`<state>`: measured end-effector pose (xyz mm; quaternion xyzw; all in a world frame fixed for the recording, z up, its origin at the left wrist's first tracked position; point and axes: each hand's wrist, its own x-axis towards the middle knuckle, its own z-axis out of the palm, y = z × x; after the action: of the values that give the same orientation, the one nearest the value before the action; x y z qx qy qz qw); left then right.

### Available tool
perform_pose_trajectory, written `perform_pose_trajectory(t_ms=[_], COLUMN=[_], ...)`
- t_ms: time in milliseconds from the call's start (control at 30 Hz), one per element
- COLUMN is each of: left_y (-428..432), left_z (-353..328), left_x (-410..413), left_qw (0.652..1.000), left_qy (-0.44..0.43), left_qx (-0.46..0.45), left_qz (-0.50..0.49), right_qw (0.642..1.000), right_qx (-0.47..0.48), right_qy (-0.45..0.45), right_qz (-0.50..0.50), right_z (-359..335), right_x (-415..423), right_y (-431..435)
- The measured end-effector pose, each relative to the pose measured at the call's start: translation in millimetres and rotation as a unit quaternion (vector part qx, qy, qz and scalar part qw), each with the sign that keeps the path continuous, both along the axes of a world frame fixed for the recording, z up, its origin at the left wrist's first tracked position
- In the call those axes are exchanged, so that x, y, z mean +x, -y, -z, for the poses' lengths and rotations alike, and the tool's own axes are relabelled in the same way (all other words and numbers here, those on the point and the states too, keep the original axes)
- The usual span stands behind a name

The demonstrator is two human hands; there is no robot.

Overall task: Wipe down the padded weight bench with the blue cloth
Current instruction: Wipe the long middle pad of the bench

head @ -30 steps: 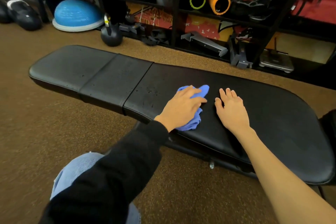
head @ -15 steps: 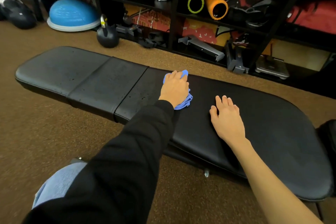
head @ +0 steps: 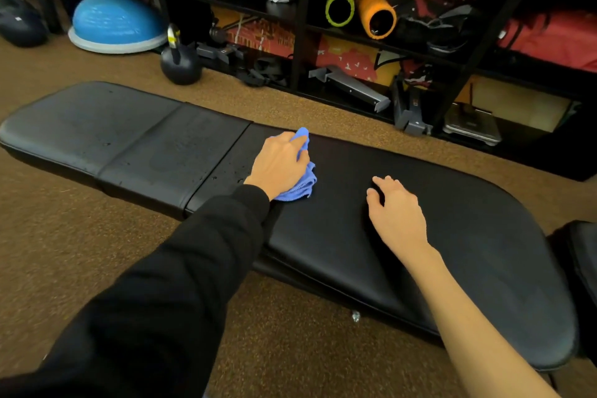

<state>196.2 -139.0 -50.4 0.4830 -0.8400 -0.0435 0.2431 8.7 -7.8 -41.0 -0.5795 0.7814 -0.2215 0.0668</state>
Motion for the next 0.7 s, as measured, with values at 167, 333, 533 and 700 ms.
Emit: perform_pose_trajectory(t_ms=[167, 333, 533, 700], left_y=[34.4, 36.0, -24.9, -27.1], left_z=[2.4, 6.1, -2.5, -1.8], left_x=[-32.2, -47.4, -28.8, -3.8], left_qw=[0.997, 0.999, 0.993, 0.992], left_qy=[0.056, 0.045, -0.017, -0.020], left_qx=[0.009, 0.010, 0.028, 0.032], left_qz=[-0.049, -0.016, 0.112, 0.123], right_qw=[0.999, 0.990, 0.990, 0.989], right_qx=[0.021, 0.092, 0.081, 0.082], right_qy=[-0.028, -0.101, -0.115, -0.121], right_qz=[-0.027, -0.022, -0.020, -0.018], right_z=[-7.6, 10.3, 11.4, 12.7], right_x=[-1.6, 2.6, 1.9, 1.3], right_y=[39.3, 53.3, 52.6, 53.0])
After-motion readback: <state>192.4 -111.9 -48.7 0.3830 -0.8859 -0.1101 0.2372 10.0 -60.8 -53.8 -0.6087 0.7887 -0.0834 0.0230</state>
